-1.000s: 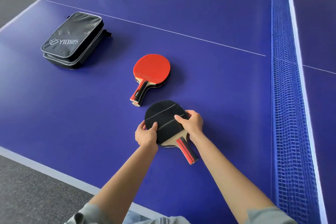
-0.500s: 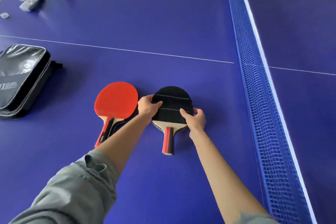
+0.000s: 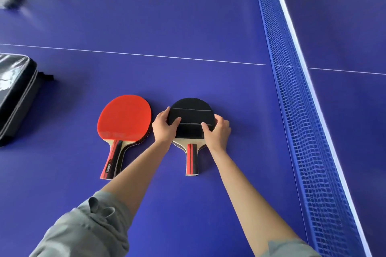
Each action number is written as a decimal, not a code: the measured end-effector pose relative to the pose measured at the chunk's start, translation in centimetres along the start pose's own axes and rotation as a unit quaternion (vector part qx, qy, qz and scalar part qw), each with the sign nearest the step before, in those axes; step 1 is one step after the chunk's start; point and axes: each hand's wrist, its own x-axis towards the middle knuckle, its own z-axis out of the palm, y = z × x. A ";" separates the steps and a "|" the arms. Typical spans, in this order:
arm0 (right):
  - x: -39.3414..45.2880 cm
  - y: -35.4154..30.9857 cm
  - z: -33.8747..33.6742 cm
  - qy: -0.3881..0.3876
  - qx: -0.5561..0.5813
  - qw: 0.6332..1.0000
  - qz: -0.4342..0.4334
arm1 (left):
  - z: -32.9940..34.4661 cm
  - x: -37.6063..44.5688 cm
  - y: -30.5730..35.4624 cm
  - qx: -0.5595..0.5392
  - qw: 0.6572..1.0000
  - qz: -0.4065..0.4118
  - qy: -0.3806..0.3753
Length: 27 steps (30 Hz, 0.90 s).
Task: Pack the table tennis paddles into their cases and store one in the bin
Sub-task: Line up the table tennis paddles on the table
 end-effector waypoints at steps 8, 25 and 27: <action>-0.2 -0.3 0.2 0.008 0.009 1.000 0.009 | -0.6 0.4 0.2 0.106 0.993 0.051 -0.024; -11.7 -7.7 2.5 -0.161 -0.359 0.862 -0.320 | -17.6 -8.4 -1.1 0.447 0.877 0.173 0.027; -14.2 -9.7 4.2 -0.166 -0.350 0.856 -0.343 | -20.9 -9.0 -2.2 0.448 0.878 0.161 0.050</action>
